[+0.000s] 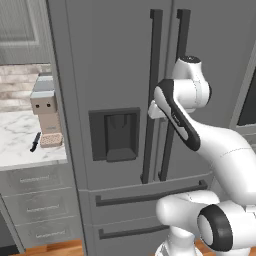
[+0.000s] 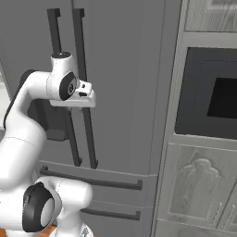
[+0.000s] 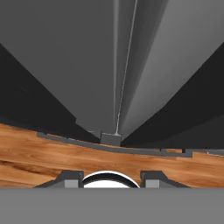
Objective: Retrieve the butter from the fridge and place it on a plate on the dining table. Then retrieve the butter knife by the fridge and place it near the plate.
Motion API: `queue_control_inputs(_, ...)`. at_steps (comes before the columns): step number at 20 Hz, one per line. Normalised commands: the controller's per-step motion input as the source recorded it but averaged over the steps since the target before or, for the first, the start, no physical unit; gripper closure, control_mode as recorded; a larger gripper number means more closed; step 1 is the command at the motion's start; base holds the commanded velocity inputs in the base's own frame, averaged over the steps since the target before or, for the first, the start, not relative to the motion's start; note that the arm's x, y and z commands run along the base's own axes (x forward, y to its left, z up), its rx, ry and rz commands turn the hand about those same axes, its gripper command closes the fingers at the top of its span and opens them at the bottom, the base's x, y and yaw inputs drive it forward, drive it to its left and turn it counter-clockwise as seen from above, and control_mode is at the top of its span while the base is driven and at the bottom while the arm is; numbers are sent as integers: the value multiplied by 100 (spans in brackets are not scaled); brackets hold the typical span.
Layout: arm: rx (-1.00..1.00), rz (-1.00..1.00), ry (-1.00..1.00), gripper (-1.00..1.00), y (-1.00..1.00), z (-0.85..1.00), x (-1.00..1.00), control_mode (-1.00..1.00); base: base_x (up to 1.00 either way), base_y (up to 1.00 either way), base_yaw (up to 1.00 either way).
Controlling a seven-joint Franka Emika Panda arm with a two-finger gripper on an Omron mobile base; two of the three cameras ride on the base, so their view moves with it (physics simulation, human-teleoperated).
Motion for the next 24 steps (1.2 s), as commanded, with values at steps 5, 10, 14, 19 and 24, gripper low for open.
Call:
queue_control_inputs(5,0,0,0,-100,0,0,0,100,0,0,0)
queue_control_inputs(10,0,0,0,-100,0,0,0,100,-6,0,0)
queue_control_inputs(14,0,0,0,-100,0,0,0,100,-35,0,-6)
queue_control_inputs(19,0,0,0,-100,0,0,0,100,-21,16,-26)
queue_control_inputs(24,0,0,0,-100,0,0,0,100,-6,34,-21)
